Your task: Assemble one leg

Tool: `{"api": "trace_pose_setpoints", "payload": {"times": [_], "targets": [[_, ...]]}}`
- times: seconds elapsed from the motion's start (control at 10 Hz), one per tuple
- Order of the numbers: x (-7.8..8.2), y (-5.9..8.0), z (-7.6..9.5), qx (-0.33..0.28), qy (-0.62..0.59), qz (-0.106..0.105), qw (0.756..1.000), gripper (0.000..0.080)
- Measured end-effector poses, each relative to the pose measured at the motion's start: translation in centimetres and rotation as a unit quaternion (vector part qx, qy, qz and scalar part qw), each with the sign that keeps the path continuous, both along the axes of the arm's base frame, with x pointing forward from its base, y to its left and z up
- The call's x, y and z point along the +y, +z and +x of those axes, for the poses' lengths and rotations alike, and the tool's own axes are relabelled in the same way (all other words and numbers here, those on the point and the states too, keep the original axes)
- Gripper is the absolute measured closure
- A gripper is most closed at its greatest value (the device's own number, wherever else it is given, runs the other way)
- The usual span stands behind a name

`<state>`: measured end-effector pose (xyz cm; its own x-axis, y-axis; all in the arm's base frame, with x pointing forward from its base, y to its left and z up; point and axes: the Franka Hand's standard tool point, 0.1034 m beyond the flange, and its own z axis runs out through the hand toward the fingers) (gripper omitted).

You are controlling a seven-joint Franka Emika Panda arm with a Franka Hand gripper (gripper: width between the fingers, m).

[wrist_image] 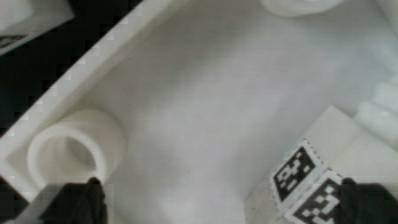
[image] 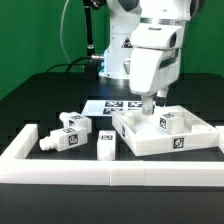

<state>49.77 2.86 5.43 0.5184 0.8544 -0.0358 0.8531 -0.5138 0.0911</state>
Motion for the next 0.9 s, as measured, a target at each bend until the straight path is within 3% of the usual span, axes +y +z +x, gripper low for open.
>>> {"api": "trace_pose_setpoints", "payload": {"times": [0.5, 0.8, 0.9], "targets": [[0.60, -0.06, -0.01, -0.005, -0.145, 0.022, 0.989, 0.0150], [0.82, -0.31, -0.66, 0.002, -0.338, 0.038, 0.941, 0.0150], [1.00, -0.29, -0.74, 0.009, -0.344, 0.033, 0.938, 0.0150]]}}
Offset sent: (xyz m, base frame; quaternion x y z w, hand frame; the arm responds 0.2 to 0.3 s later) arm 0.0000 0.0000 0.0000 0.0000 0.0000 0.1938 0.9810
